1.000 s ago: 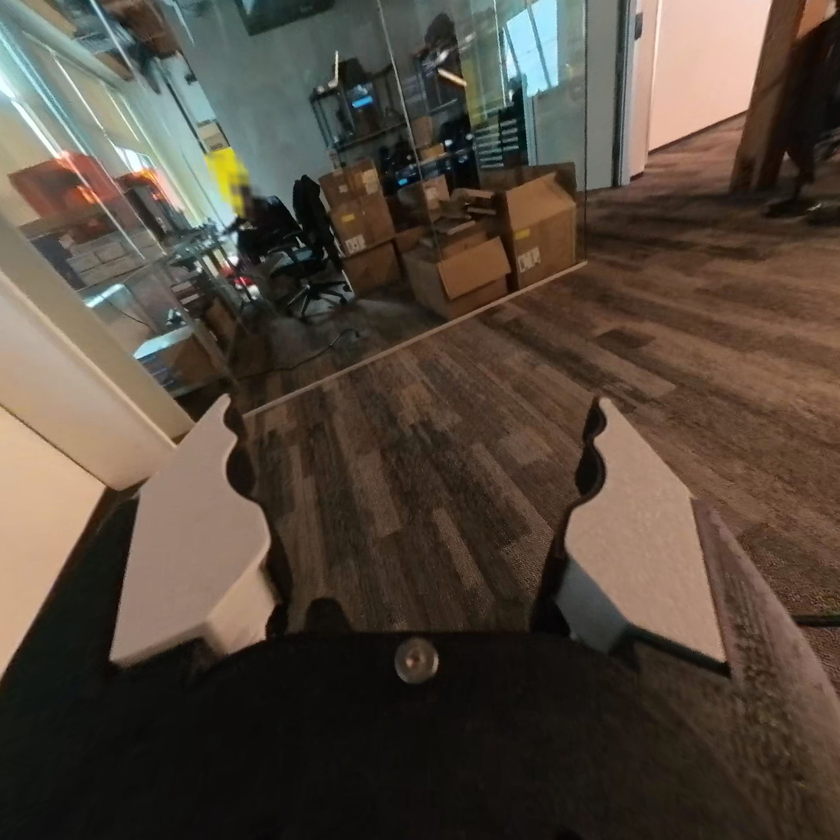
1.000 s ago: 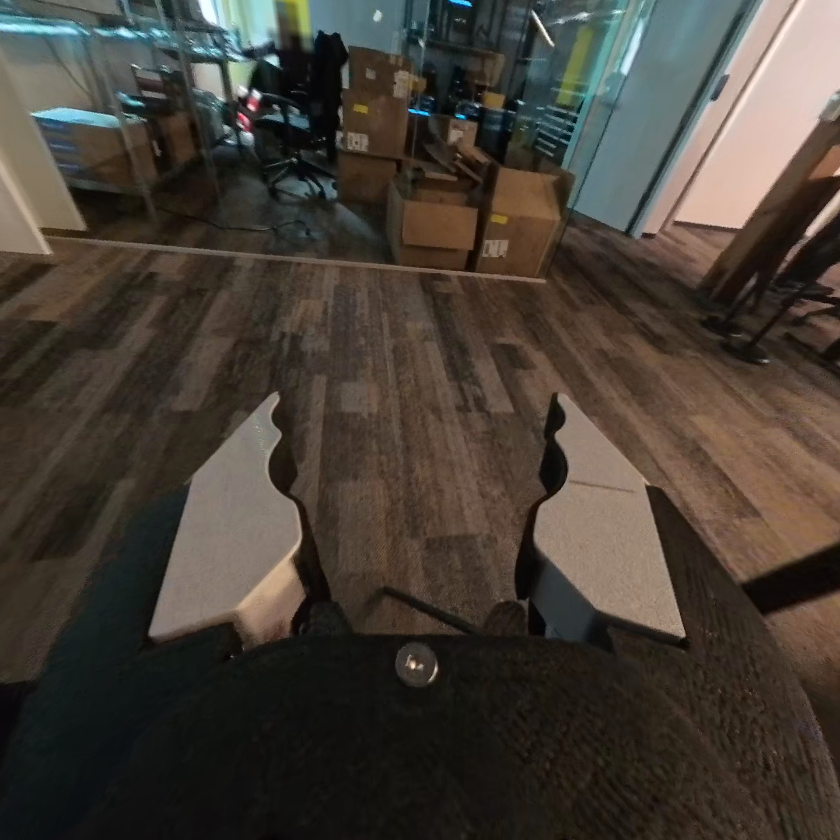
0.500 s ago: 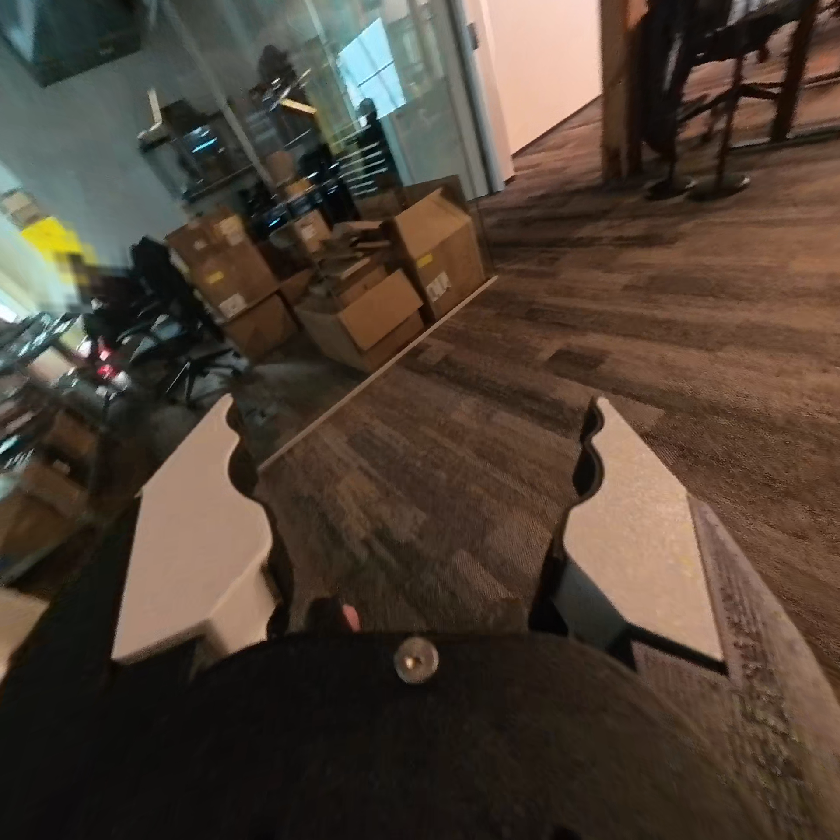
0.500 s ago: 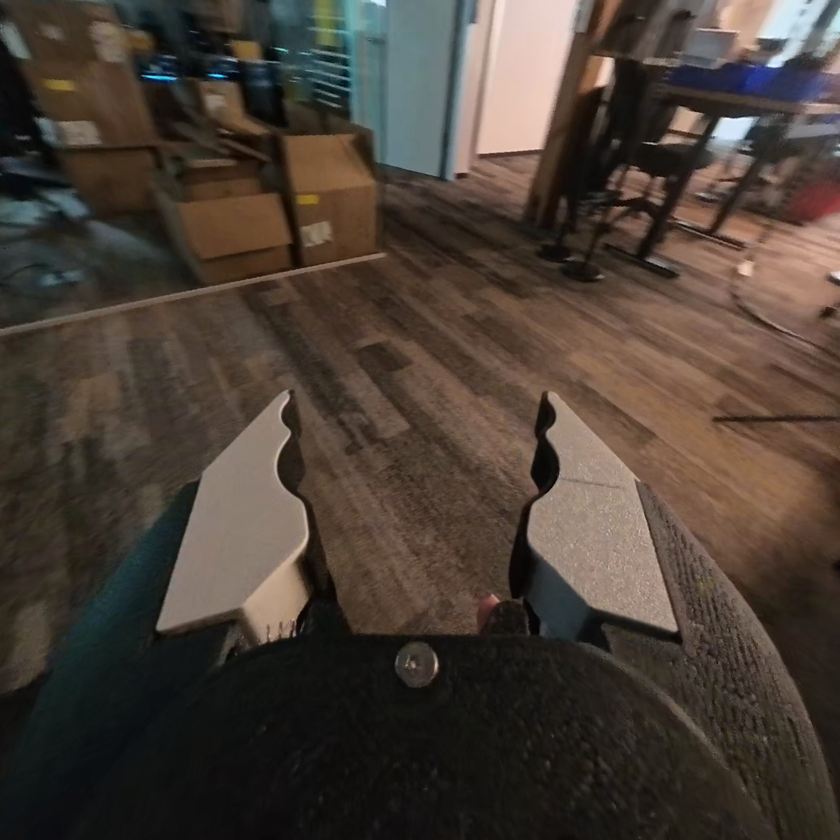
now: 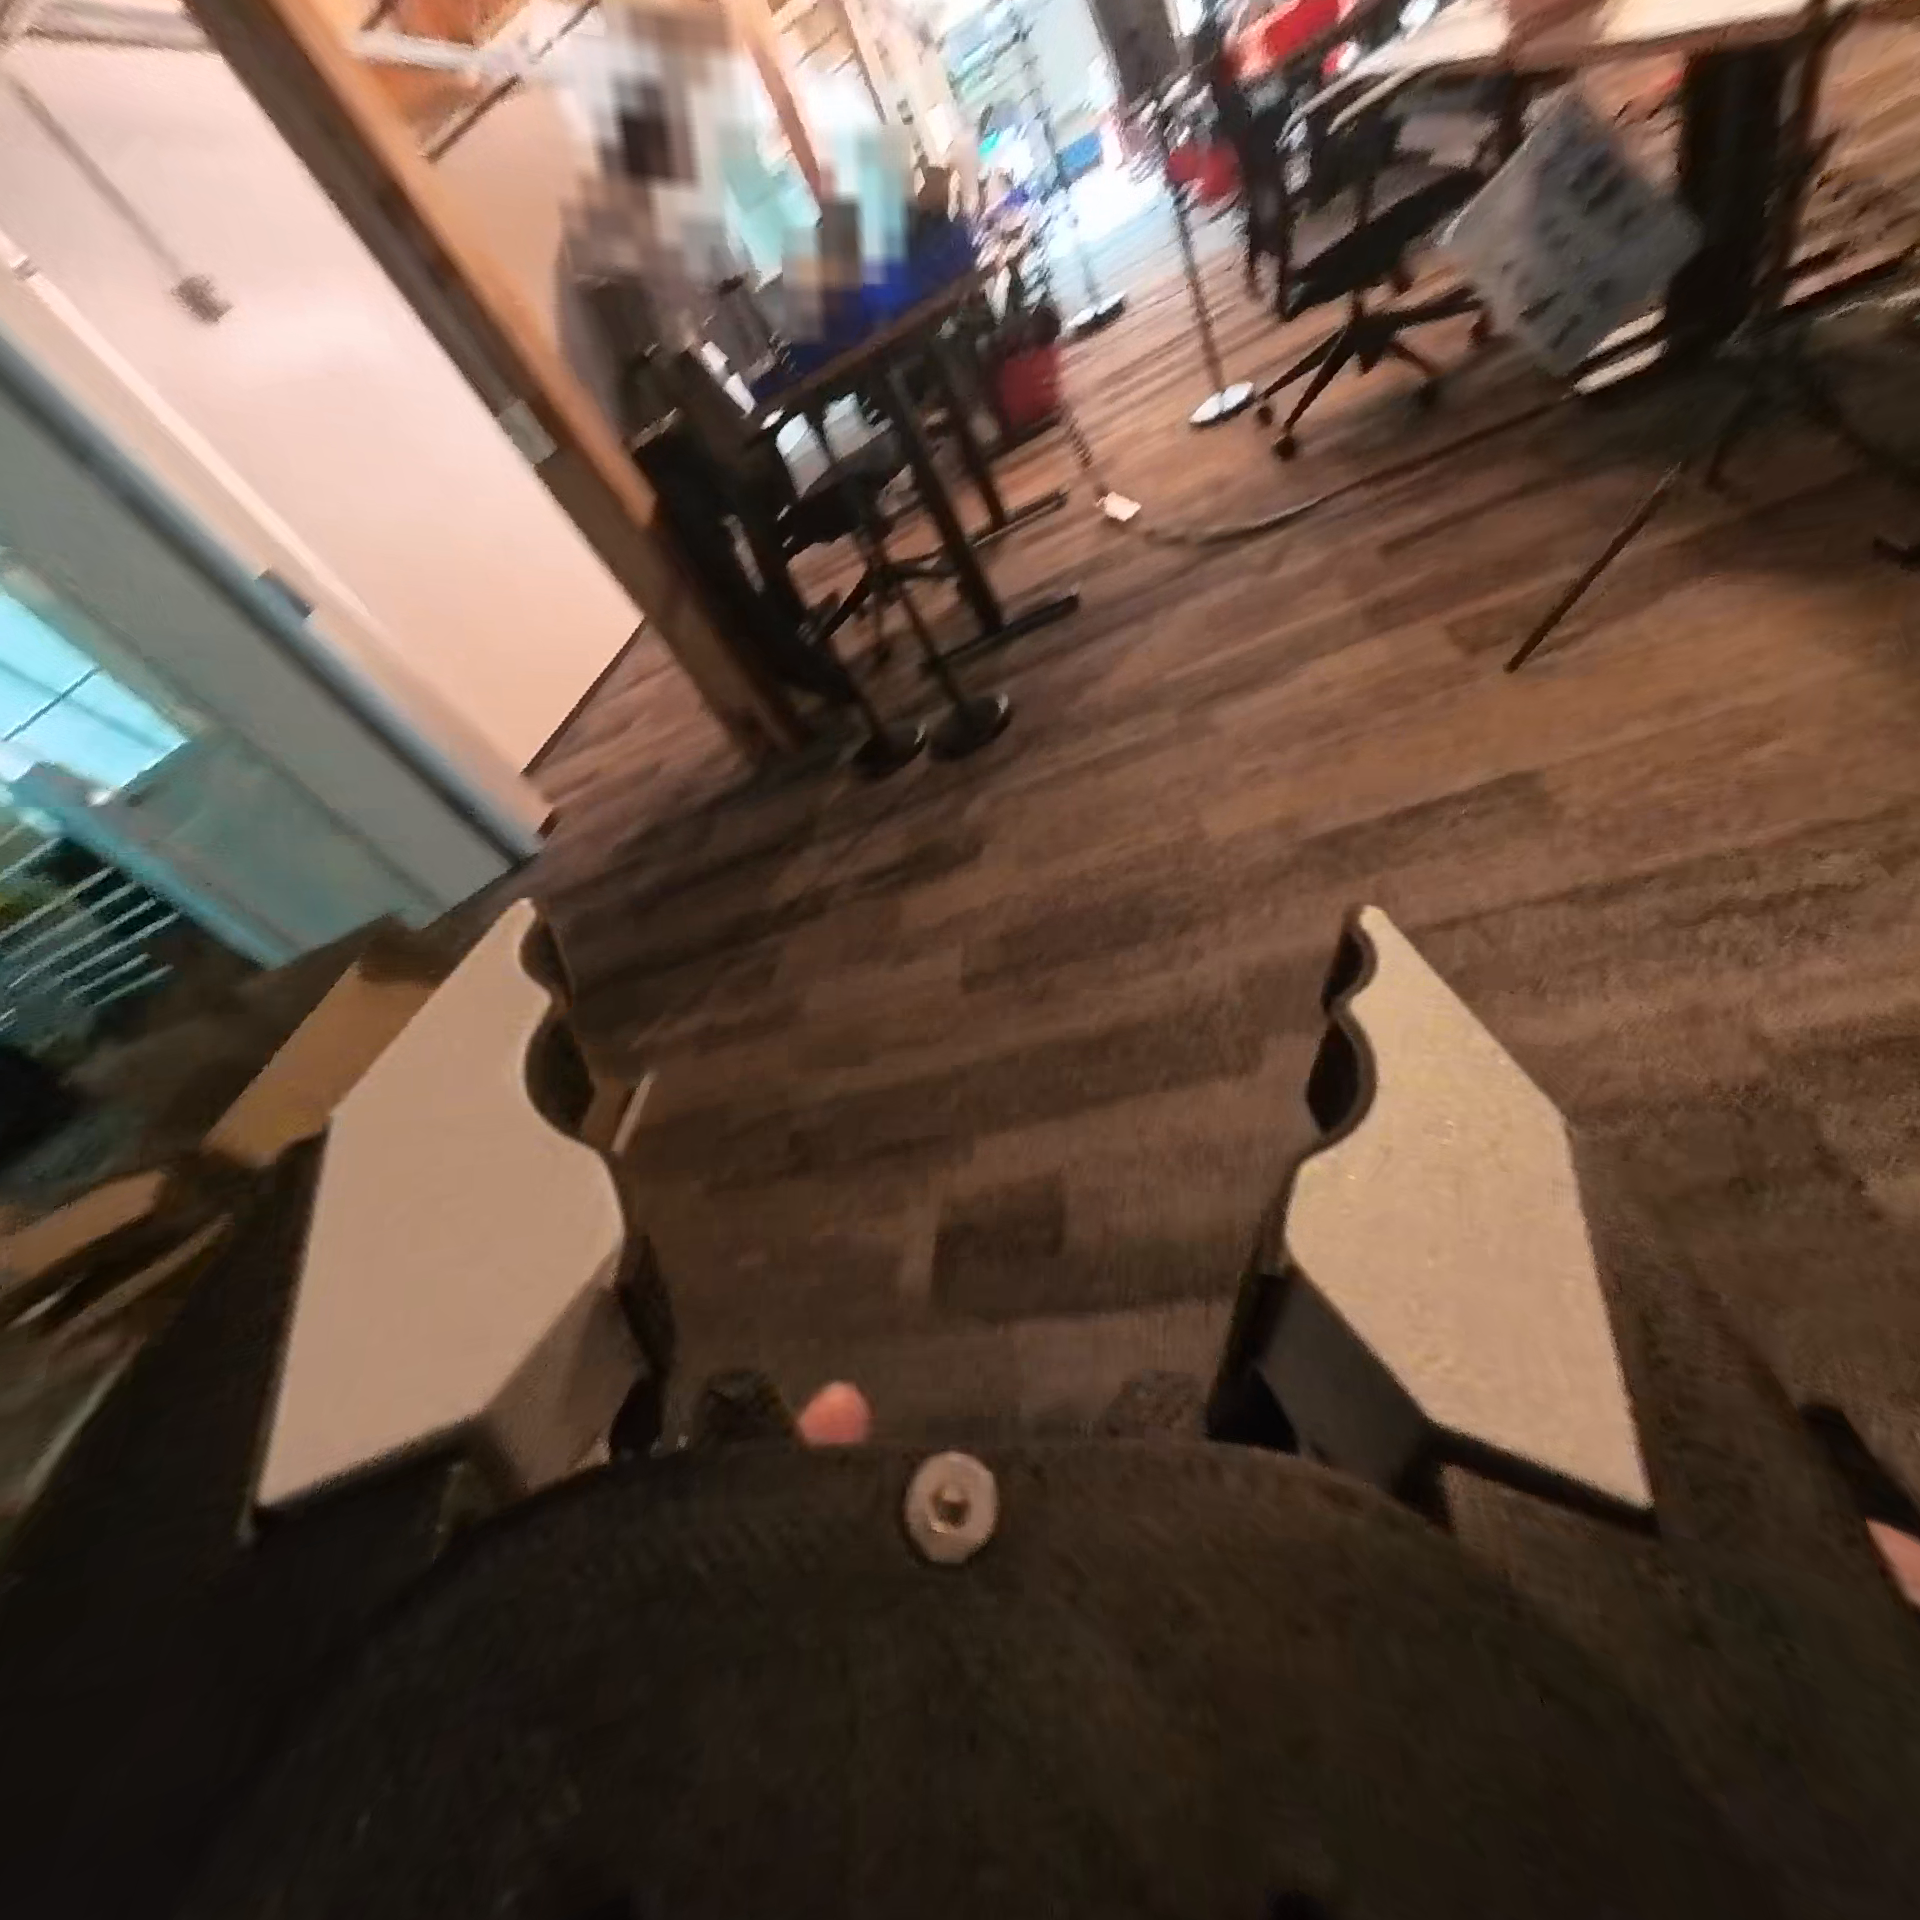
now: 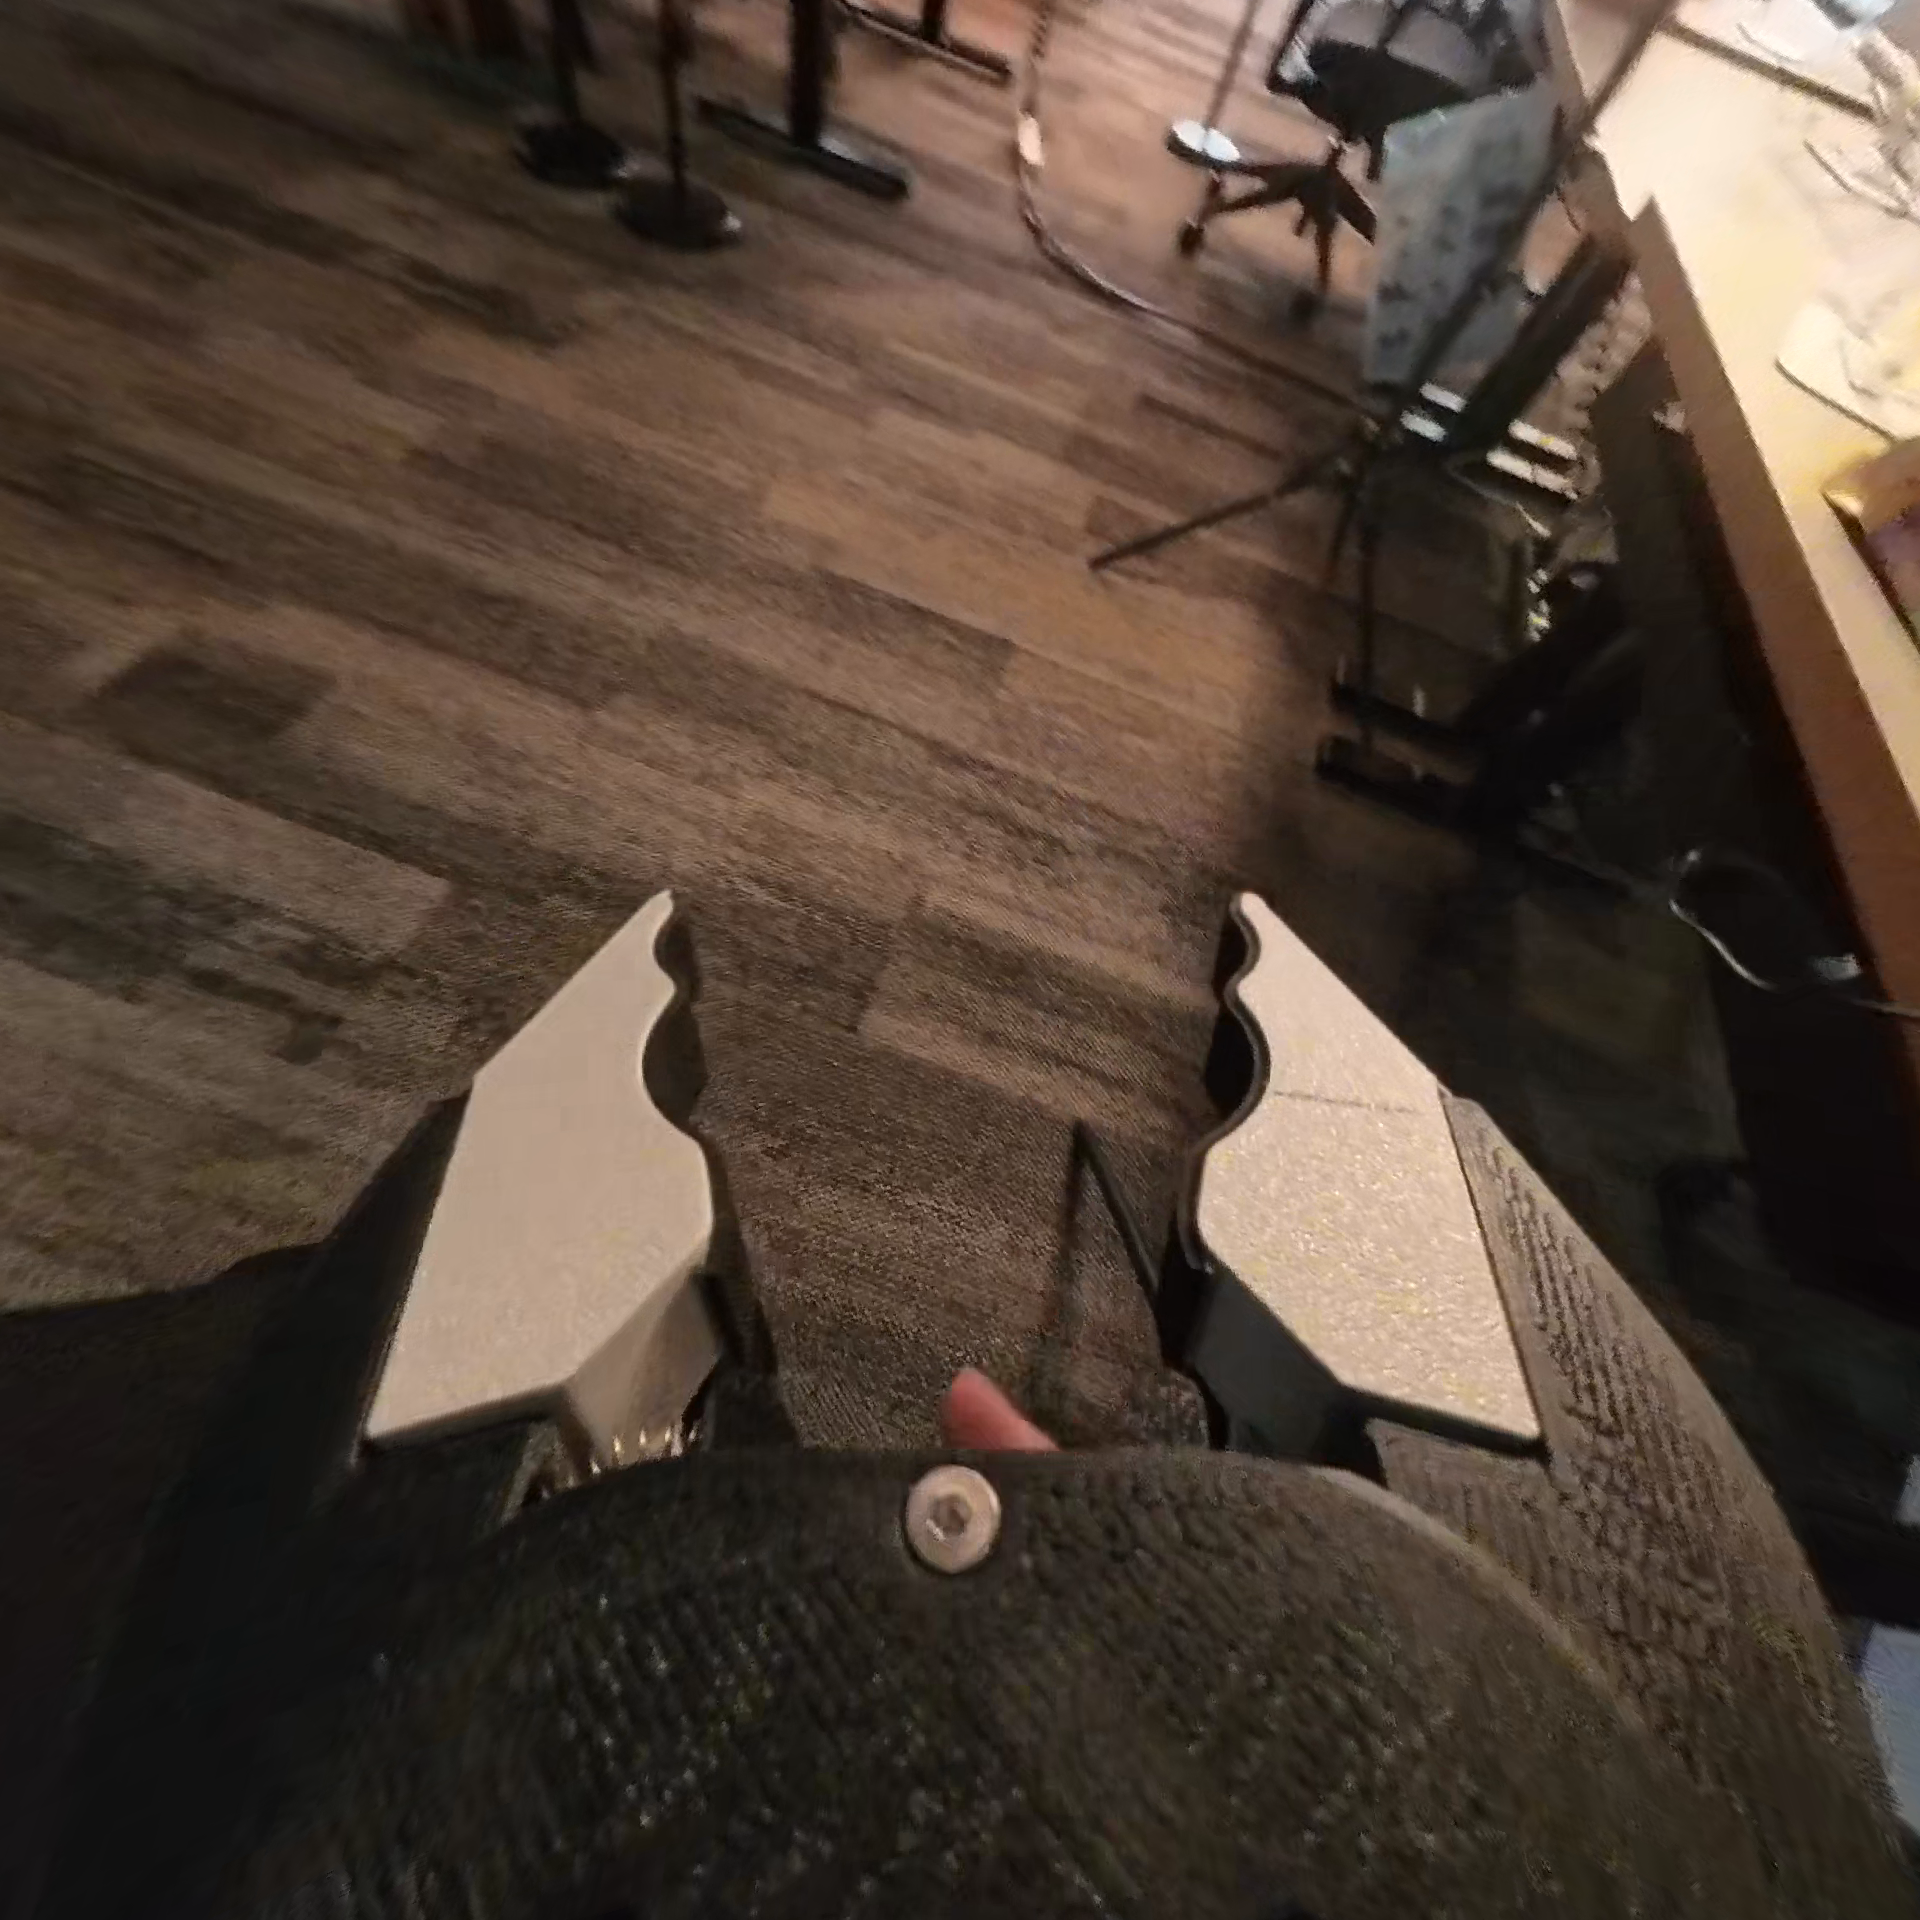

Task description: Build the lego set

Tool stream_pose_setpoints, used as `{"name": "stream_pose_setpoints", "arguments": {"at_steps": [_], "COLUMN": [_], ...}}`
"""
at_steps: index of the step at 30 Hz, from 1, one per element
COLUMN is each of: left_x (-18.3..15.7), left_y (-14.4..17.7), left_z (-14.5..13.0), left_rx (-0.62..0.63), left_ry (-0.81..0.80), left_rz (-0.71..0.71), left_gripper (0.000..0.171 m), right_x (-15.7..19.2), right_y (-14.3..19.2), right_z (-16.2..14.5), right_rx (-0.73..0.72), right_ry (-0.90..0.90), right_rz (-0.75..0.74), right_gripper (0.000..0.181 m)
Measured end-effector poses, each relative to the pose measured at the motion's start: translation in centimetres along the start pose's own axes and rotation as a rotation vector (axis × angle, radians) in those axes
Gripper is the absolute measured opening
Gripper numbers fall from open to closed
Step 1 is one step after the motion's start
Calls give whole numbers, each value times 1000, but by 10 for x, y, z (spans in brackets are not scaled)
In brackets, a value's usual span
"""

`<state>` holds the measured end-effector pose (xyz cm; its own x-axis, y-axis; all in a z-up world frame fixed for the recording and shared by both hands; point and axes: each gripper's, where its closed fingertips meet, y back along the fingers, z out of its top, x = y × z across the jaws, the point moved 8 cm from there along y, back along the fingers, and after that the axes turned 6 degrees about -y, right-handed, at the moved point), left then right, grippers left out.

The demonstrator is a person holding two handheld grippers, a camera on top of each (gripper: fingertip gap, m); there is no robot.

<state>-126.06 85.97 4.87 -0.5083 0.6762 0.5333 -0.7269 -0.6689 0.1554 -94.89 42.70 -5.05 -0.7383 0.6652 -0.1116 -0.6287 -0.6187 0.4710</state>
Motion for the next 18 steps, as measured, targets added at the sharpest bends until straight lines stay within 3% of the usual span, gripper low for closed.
{"name": "stream_pose_setpoints", "arguments": {"at_steps": [5,10,14,18], "left_x": [-20,-44,-41,-42], "left_y": [-157,-267,-339,-427], "left_z": [27,51,45,29], "left_rx": [-72,-69,4,54], "left_ry": [63,108,107,122], "left_rz": [-43,-146,-149,-153], "left_gripper": [138,135,134,133], "right_x": [-27,-50,-61,-76], "right_y": [-111,-251,-367,-473], "right_z": [31,79,99,98], "right_rx": [28,64,172,315], "right_ry": [-96,-178,-240,-428], "right_rz": [-87,-60,-13,-34], "right_gripper": [92,80,76,47]}}
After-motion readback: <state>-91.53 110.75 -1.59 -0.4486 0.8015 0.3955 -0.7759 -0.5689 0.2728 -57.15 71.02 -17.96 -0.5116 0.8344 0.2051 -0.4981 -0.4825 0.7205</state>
